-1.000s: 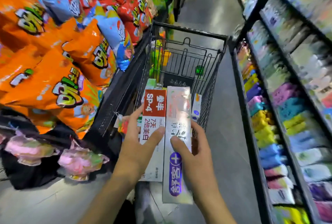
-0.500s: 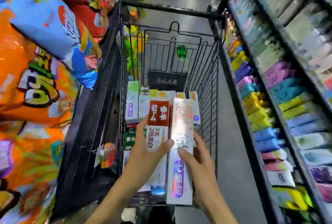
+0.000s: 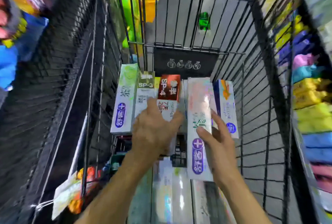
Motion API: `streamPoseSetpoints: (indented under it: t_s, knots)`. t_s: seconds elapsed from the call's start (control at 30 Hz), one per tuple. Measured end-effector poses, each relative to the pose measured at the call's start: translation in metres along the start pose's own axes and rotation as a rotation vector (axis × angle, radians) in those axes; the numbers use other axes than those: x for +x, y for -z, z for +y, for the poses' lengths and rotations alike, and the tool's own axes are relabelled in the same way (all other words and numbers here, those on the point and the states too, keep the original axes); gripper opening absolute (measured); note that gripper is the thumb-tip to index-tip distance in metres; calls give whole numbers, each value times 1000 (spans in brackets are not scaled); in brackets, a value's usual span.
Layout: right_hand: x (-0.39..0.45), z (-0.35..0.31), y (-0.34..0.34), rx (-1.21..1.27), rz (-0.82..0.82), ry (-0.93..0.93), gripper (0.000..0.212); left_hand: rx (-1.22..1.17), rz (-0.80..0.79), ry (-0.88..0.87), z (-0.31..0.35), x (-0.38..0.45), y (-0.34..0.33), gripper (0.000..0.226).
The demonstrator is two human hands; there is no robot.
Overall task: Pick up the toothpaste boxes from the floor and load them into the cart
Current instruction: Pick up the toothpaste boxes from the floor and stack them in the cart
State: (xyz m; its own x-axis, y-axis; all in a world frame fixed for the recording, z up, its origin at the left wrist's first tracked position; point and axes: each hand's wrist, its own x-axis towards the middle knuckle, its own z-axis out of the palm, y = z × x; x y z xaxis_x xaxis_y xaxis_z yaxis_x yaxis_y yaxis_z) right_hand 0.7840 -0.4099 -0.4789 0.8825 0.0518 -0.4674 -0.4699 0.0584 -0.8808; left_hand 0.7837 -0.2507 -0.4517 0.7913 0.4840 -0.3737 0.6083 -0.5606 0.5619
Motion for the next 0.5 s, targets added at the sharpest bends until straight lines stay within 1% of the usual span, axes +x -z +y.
streamPoseSetpoints:
  t_s: [0.07,0.1,0.17,0.37,0.43,0.5]
  knots:
    - [21,8,-3,-10,3,13,58,226,-4,8,-1,30,-11,71]
    - [30,11,-5,-18,1,23,60,280,1,-1,-1,43,-15,75]
    - [46,18,-7,-24,-6,43,61,321,15,-19,1,64,-21,73]
    - [73,20,-6,-73,-15,28,53,471,59,-16,1,97,-32,71]
    - [78,19,-6,-114,-31,24,53,504,69,-10,-1,100,-36,73]
    - [83,19,-8,-140,-54,37,53,580,96,-12,-5,101,-39,81]
